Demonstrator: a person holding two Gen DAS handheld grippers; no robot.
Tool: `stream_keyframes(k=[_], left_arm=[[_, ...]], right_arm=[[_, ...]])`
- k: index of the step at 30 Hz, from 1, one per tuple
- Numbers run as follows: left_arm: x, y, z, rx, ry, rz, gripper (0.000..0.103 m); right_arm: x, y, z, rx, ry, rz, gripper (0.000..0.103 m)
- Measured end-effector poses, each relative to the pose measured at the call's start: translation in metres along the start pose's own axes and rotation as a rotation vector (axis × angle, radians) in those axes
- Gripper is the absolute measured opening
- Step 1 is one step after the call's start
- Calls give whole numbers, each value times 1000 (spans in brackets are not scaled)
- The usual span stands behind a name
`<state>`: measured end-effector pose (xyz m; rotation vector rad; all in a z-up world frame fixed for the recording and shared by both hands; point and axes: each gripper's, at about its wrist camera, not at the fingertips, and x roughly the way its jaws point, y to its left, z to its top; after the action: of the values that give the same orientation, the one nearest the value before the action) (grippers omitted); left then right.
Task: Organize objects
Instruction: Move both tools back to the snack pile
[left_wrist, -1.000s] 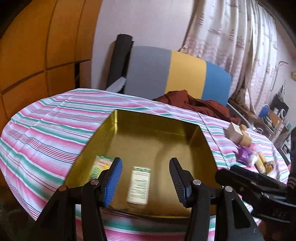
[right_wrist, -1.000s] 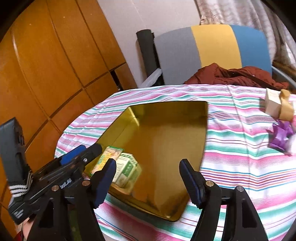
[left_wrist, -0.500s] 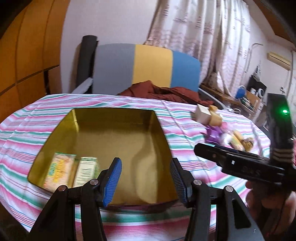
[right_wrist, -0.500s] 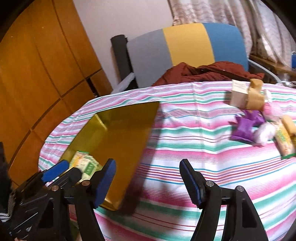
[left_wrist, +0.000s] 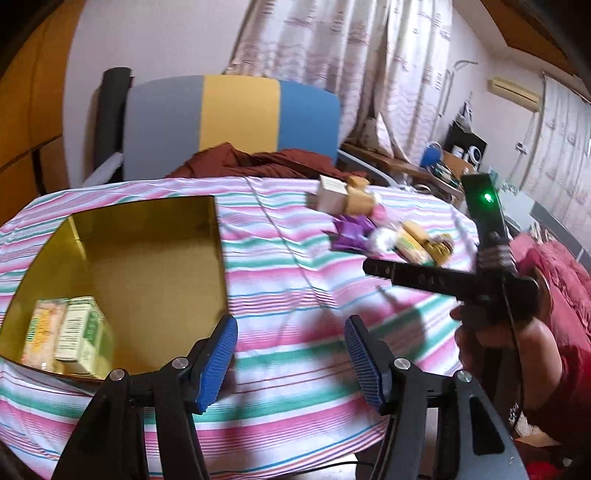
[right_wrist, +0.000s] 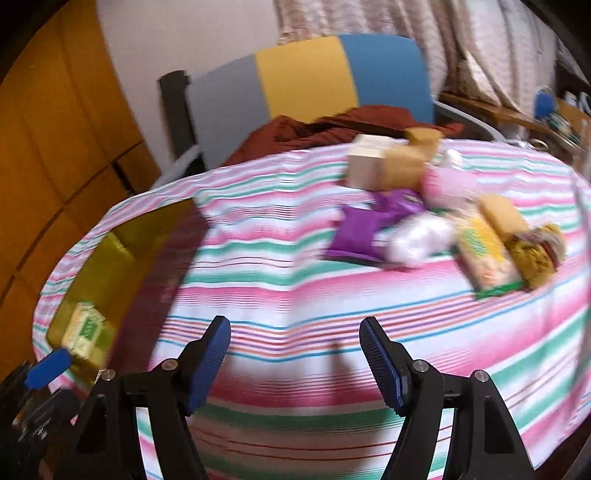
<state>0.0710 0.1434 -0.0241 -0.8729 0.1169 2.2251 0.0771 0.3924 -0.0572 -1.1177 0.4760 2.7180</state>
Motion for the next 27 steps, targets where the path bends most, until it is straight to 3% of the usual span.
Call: stream_keyframes(k=[14,27], left_arm=[[31,-23,2,-8,65,-34,61],[65,-45,14,42,125,-59,61]], right_arm=[[24,-110,35,-5,-48,-265,73],[59,-142,48,13,14,-236,64]])
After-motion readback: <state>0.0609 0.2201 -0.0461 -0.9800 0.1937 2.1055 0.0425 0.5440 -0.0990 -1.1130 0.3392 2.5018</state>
